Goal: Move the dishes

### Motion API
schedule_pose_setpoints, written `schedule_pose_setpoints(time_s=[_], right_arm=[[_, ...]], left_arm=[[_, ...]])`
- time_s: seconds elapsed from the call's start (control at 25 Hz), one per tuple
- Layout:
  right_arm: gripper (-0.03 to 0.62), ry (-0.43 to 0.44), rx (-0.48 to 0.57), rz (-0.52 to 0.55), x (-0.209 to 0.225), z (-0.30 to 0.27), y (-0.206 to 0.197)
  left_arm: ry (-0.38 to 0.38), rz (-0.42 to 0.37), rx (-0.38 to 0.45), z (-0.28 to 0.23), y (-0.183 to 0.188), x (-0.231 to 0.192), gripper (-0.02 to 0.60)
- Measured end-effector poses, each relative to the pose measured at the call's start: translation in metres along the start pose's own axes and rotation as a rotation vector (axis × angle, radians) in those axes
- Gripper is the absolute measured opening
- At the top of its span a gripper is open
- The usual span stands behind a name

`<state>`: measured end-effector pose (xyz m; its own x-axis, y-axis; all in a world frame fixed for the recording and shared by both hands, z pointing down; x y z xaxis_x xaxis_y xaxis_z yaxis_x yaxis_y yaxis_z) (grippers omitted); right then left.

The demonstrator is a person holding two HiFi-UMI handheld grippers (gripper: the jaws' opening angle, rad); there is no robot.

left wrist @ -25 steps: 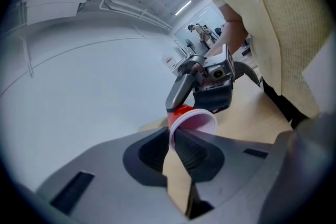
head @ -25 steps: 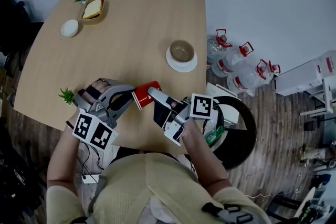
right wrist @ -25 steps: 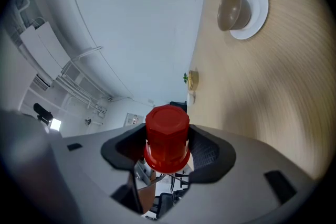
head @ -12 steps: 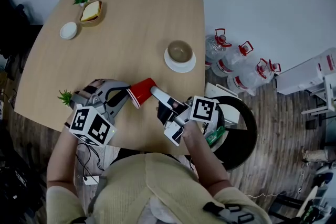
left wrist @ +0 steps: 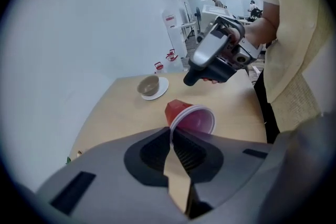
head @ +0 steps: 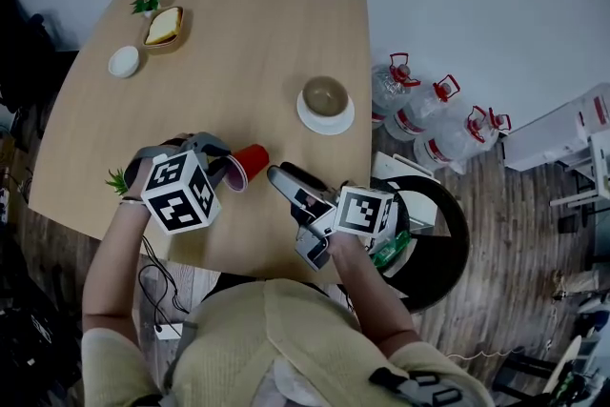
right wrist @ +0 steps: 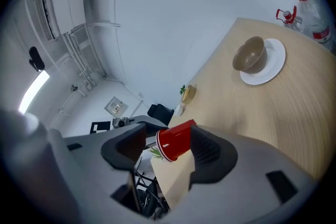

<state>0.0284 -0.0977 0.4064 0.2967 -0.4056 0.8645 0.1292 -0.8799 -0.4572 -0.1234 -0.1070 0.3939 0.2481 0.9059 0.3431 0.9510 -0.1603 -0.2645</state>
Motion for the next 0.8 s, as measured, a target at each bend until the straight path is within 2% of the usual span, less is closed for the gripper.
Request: schedule_pose_setpoints(time_s=[0.16, 0.28, 0.4, 0.6, 0.8], right_arm=[[0.244, -0.019, -0.013, 0.027, 0.002, -0.002, -0.004], [0.23, -0.036, -0.026, 0.045, 0.001, -0.006, -0.009], [0.227, -0.056, -0.041, 0.06, 0.002, -0.009, -0.015], [0.222, -0.094, -0.048, 0.064, 0.005, -0.004, -0.024], [0.215, -0.136, -0.044, 0.055, 0.013, 0.006, -0.03]], left_arm=[[-0.047, 0.021, -0.074, -0.01, 0.0, -0.014, 0.032], [-0.112, 0.032, -0.163, -0.022, -0.005, -0.028, 0.032], [-0.18, 0.02, -0.237, -0.035, -0.008, -0.044, 0.032], [-0.239, -0.001, -0.321, -0.056, -0.007, -0.063, 0.032], [-0.31, -0.005, -0.471, -0.072, -0.01, -0.08, 0.032]])
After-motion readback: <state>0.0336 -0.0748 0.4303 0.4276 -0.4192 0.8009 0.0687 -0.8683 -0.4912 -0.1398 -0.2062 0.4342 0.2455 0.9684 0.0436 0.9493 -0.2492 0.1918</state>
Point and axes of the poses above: the fingertips, and each gripper's own axes: z backward along the fingers, x to its right, y out of its top, the point moved 6 cm from there along z, backward along the fingers, and after that the axes turned 14 degrees about -x, right-handed, at the moved point
